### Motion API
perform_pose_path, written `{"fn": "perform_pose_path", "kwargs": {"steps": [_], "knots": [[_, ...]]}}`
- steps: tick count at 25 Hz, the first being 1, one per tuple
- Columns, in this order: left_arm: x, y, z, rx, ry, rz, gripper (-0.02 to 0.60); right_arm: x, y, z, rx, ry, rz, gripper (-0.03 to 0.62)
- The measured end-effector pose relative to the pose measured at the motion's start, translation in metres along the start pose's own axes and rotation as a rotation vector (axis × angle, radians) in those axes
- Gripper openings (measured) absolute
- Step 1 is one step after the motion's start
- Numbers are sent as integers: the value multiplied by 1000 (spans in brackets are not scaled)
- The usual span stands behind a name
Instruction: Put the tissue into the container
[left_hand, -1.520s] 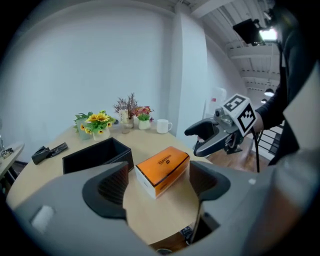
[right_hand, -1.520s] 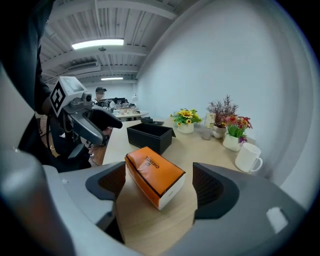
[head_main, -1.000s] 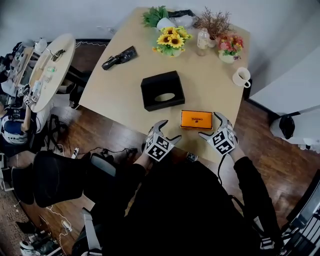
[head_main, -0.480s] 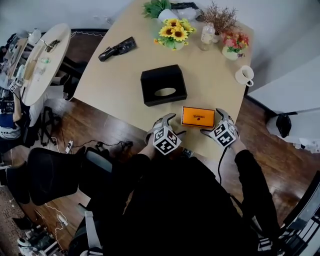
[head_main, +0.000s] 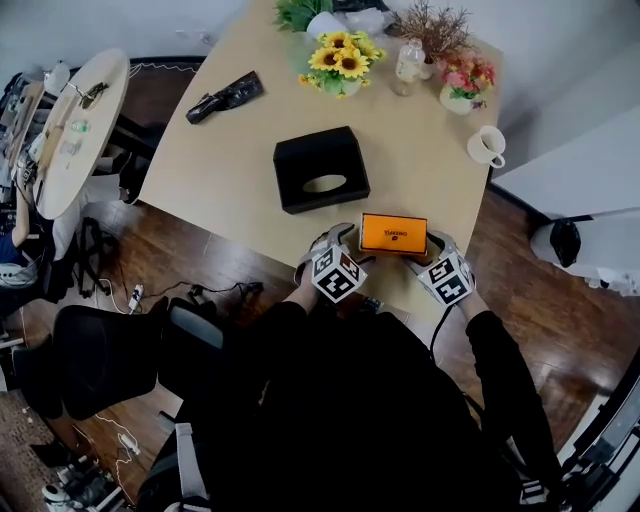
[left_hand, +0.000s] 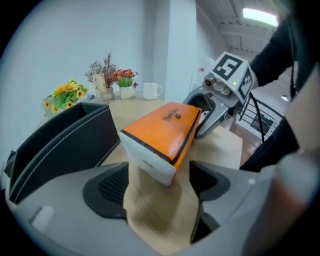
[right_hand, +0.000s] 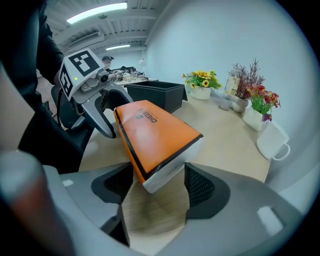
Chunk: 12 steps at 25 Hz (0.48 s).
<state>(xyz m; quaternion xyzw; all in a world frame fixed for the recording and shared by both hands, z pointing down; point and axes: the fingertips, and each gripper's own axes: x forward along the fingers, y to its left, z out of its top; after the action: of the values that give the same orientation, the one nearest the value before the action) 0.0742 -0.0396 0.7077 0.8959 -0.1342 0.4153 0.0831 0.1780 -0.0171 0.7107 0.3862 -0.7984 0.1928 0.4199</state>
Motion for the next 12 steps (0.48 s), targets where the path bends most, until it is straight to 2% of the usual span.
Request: {"fn": "perform_pose_path", "kwargs": {"steps": [5,12], "knots": [[4,-1,13,21,-9,-8,311,-1,-1,-1,8,0,1,325],[3,0,12,3,-5,-11,294,-2,0,1,14,2,2,314]]}}
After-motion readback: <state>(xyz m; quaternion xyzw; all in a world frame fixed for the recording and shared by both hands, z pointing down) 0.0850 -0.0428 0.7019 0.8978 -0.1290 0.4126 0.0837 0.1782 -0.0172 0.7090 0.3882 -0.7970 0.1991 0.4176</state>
